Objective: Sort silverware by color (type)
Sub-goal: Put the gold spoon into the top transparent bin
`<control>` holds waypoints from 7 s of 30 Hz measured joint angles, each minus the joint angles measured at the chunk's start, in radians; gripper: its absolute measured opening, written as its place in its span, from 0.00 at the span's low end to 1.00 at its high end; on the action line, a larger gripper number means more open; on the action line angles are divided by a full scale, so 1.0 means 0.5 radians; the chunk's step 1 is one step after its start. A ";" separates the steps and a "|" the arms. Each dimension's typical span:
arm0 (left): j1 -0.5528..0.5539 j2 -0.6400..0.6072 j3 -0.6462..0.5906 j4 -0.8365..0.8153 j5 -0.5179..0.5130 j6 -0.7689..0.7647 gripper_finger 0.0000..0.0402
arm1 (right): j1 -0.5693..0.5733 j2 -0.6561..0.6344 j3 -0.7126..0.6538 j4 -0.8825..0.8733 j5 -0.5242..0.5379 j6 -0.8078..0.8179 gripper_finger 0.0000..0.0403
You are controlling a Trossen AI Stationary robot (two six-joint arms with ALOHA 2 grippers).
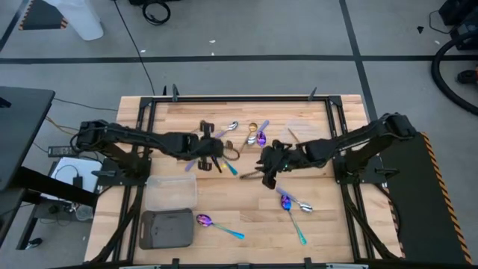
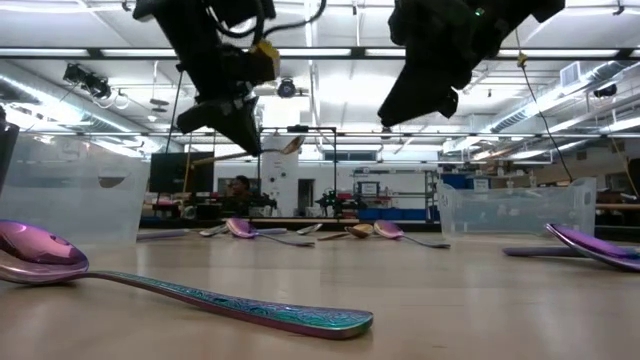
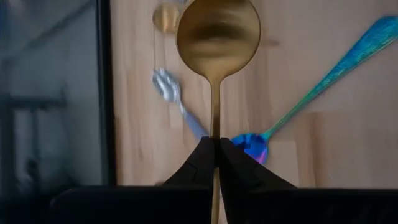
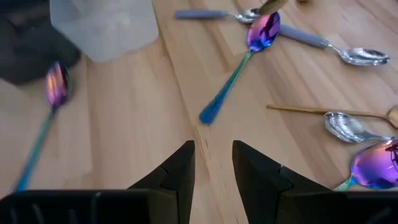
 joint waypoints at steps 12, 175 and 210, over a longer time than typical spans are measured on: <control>-0.332 0.001 0.000 0.341 -0.131 0.742 0.04 | -0.294 -0.062 0.000 -0.035 -0.545 0.211 0.29; -0.221 -0.592 -0.220 0.667 1.200 0.028 0.30 | -0.918 -0.503 0.000 -1.128 0.054 -0.074 0.09; 0.226 -1.403 -1.049 1.174 1.532 -0.142 0.30 | -1.205 -0.122 -0.175 -1.181 -0.020 0.036 0.09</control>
